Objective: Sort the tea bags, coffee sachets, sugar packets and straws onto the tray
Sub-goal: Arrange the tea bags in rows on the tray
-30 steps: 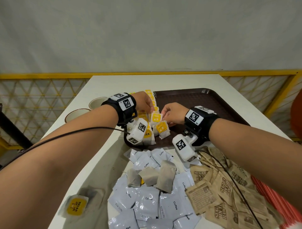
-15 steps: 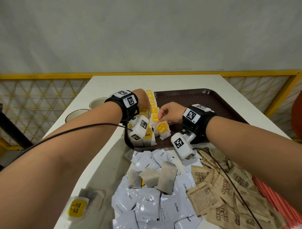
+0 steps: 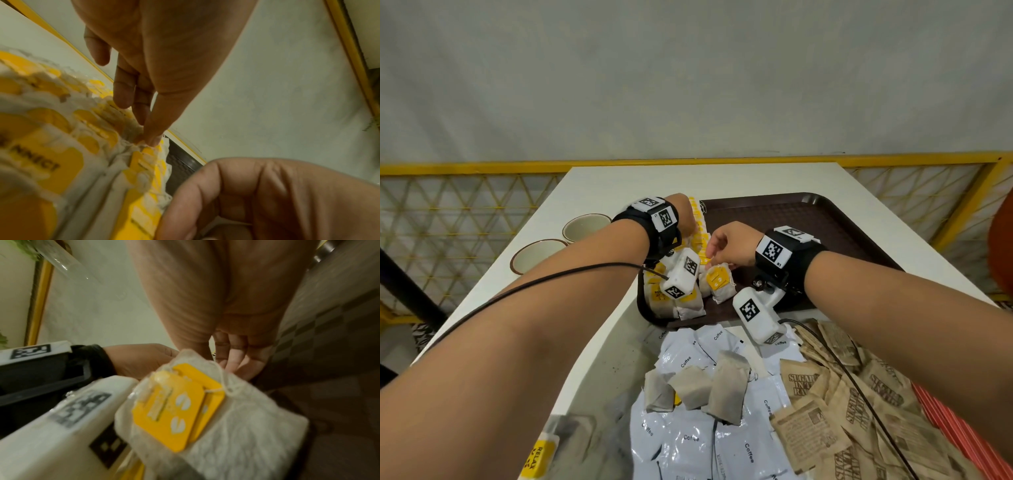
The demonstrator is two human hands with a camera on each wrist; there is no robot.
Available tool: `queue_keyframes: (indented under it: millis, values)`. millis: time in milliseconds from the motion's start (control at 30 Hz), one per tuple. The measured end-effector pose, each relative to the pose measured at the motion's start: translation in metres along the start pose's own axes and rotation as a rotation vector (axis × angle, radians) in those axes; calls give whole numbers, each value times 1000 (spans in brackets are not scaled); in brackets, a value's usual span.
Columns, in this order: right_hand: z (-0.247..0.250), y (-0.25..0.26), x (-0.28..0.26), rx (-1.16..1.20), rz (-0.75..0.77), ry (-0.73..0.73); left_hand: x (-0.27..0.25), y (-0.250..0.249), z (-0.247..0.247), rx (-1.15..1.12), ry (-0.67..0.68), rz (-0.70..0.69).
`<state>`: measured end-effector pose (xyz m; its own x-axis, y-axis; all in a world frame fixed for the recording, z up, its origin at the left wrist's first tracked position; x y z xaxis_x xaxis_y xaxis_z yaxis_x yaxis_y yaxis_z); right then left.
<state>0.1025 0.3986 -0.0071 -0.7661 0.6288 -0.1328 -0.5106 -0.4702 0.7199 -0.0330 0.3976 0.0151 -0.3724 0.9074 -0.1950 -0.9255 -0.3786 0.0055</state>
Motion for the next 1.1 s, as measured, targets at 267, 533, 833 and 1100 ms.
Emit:
queue_keyframes:
  millis: [267,533,833,1100]
  values:
    - [-1,-1,2,-30,8,-16,1,-1,-2,-32,-9,32]
    - [-1,-3,3,-45,8,-20,-6,-2,-2,-31,15,38]
    - [-2,-5,3,-28,16,-23,-10,10,-5,-57,-24,39]
    - [1,-4,-4,15,7,35,-19,6,2,-125,-20,-37]
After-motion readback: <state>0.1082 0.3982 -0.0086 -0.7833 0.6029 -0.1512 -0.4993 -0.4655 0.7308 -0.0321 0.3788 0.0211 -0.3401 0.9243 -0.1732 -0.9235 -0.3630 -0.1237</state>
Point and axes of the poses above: each hand's wrist, its own x-axis towards the middle knuckle, its own z-axis out of the back of the hand, y = z × x, the point moved 4 cm from there along x, towards the middle knuckle, and after that the axes turned 1 degree about z, right-handed, at the moved point
